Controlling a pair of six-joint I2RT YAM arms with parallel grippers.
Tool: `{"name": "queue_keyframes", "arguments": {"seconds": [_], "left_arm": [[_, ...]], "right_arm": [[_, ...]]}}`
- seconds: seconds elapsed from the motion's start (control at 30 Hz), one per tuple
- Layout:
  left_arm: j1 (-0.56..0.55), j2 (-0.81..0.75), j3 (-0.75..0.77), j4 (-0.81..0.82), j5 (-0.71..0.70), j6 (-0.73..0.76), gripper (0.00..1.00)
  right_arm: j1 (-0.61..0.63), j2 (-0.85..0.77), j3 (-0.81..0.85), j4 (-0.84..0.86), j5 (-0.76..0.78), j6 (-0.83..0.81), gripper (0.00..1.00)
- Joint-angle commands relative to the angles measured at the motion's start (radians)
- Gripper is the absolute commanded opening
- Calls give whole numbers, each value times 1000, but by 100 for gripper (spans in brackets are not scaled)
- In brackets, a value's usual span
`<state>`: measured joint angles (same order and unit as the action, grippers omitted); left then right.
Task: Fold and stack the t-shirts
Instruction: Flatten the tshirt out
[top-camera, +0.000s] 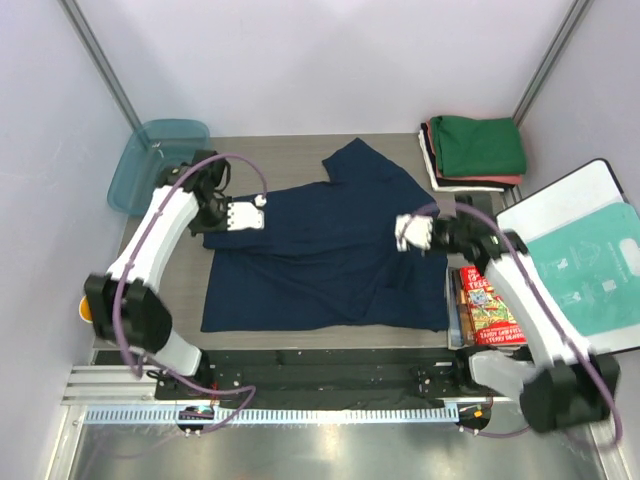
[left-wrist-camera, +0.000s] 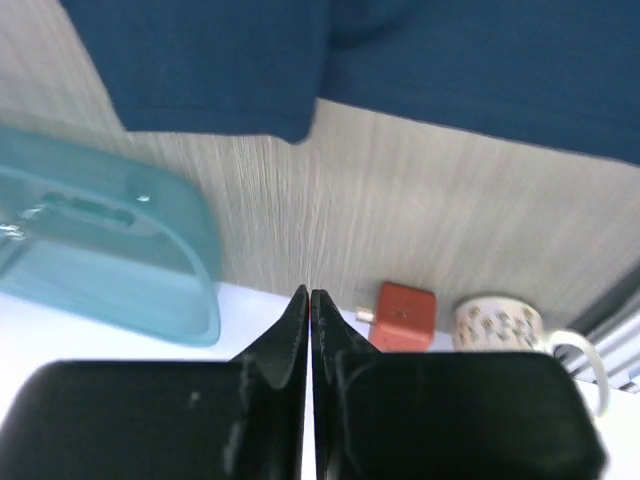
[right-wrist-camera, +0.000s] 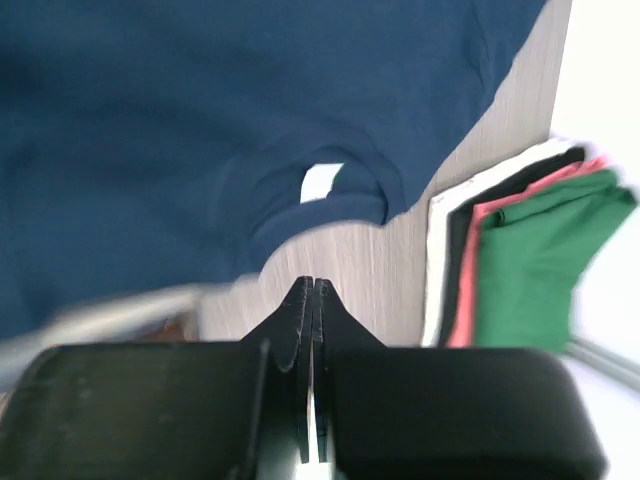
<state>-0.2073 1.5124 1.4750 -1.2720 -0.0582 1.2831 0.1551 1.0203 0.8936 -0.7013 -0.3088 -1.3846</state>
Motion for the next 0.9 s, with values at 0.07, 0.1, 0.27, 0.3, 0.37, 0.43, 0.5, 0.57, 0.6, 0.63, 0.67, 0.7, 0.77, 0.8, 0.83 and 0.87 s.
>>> {"name": "queue_keyframes", "arguments": {"seconds": [0.07, 0.1, 0.27, 0.3, 0.37, 0.43, 0.5, 0.57, 0.6, 0.63, 0.67, 0.7, 0.77, 0.8, 0.83, 0.87], "left_arm": [[28, 319, 97, 106, -71, -51, 0], [28, 398, 163, 94, -68, -63, 0], [28, 561, 355, 57, -68, -117, 0], [28, 575, 387, 62, -77, -122, 0], [28, 603, 398, 100, -92, -119, 0], [28, 620, 387, 153, -132, -108, 0], [28, 638, 396, 155, -147, -100, 0], [29, 660, 416, 148, -154, -102, 0], [28, 664, 424, 135, -152, -100, 0], [28, 670, 430, 131, -149, -100, 0], [28, 681, 444, 123, -138, -99, 0], [28, 689, 452, 102, -126, -94, 0], [28, 712, 464, 91, -105, -90, 0], [28, 721, 467, 83, -100, -85, 0], [26, 730, 469, 83, -100, -84, 0], [26, 744, 479, 83, -104, -88, 0]], "right_arm": [[-3, 600, 388, 419, 57, 484, 1], [-3, 662, 450, 396, 47, 528, 1], [6, 1002, 767, 370, 16, 598, 1], [8, 1036, 804, 368, 19, 607, 1], [8, 1131, 901, 373, 22, 608, 1], [11, 1187, 979, 370, 33, 608, 1], [15, 1256, 1022, 372, 45, 610, 1], [18, 1288, 1067, 372, 50, 596, 1], [24, 1317, 1077, 373, 57, 592, 1], [27, 1328, 1094, 375, 66, 588, 1], [29, 1343, 1104, 378, 73, 584, 1], [31, 1353, 1110, 379, 83, 579, 1], [32, 1379, 1125, 385, 92, 566, 1], [32, 1386, 1130, 390, 105, 561, 1], [34, 1400, 1137, 401, 112, 558, 1], [34, 1408, 1140, 404, 120, 553, 1]]}}
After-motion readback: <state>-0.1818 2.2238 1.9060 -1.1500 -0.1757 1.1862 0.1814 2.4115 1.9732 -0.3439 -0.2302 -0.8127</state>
